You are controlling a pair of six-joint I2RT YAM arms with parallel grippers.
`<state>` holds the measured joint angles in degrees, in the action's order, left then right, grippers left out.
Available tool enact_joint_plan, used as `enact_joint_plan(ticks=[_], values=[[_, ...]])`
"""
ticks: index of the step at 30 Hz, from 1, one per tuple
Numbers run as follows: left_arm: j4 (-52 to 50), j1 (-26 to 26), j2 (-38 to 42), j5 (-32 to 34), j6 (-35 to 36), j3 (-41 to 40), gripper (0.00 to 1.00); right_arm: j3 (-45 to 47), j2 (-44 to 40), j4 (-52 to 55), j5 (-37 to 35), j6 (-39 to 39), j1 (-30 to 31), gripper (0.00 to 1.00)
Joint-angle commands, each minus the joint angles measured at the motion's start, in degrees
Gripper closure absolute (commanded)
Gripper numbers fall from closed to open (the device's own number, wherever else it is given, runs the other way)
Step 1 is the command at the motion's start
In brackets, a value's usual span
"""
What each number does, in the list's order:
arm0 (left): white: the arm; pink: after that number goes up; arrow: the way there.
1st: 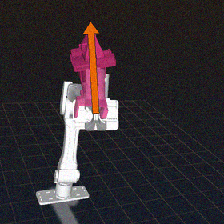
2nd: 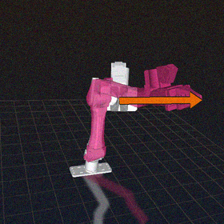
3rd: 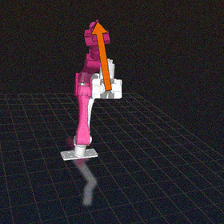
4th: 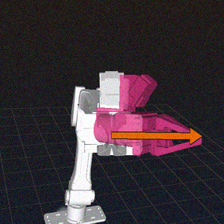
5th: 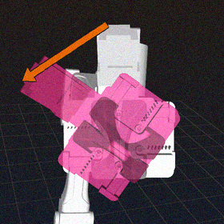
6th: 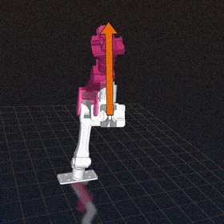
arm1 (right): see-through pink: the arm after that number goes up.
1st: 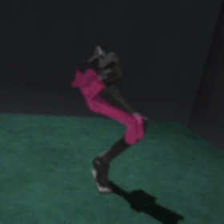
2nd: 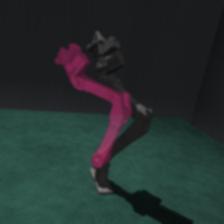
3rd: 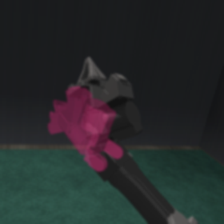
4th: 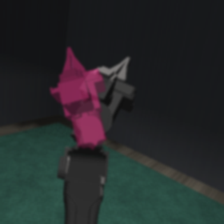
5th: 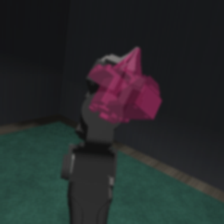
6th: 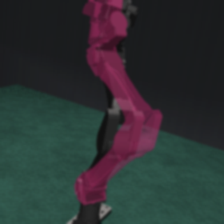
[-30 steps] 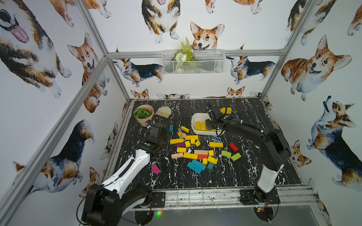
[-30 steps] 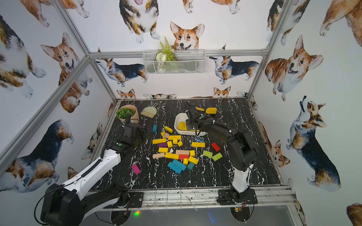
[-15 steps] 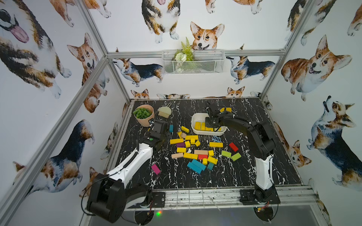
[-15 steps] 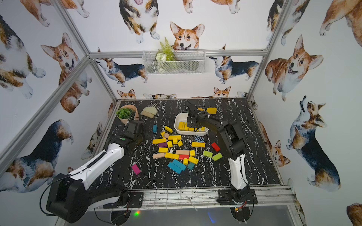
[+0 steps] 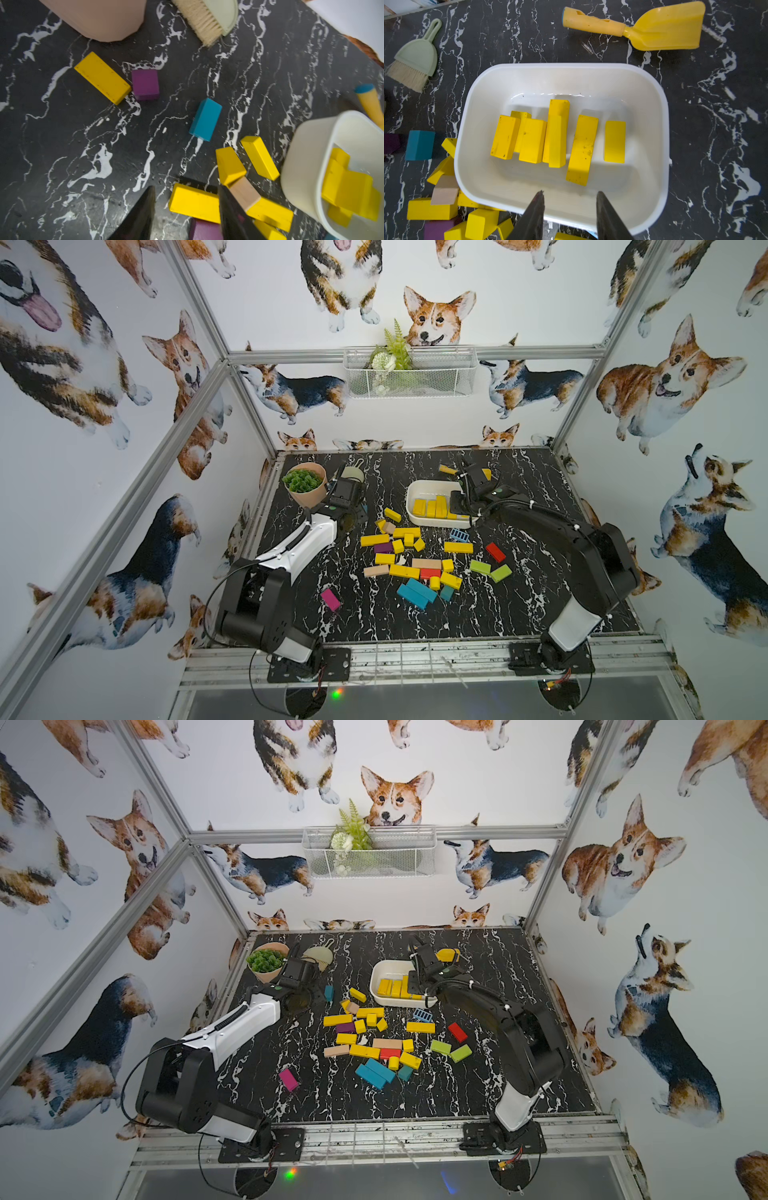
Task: Pick out the yellow building blocks
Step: Place the building block in the storage box, then move the building block to the center of the board.
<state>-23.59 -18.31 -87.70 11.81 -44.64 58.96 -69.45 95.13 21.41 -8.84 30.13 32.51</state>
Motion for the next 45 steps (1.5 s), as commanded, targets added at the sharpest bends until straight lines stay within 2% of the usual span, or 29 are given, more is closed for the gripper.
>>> enact_joint_plan(ticks=[1, 7, 13, 26, 38, 45], values=[[-1.35, 2.98, -1.55, 3.86, -5.07, 0.11, 0.5, 4.23, -3.79, -4.33, 0.92, 0.87, 0.09, 0.58], [0.19, 7.62, -5.54, 5.77, -11.07, 1.63, 0.55, 9.32, -8.37, -4.66, -1.49, 0.19, 0.03, 0.59], [1.65, 10.6, -11.13, 7.66, -13.67, 4.56, 0.56, 10.96, -9.79, -4.55, -2.04, -0.32, 0.0, 0.59], [-0.47, 11.05, -19.38, 11.26, -14.72, 9.47, 0.6, 12.63, -11.79, -4.18, -3.72, -0.77, 0.0, 0.59], [0.22, 10.92, -23.22, 12.28, -11.85, 12.24, 0.61, 13.38, -12.26, -4.47, -3.64, -0.25, -0.08, 0.59], [2.59, 8.93, -17.72, 17.36, -4.5, 11.95, 0.57, 13.56, -12.59, -4.17, -3.72, -0.86, -0.14, 0.59]])
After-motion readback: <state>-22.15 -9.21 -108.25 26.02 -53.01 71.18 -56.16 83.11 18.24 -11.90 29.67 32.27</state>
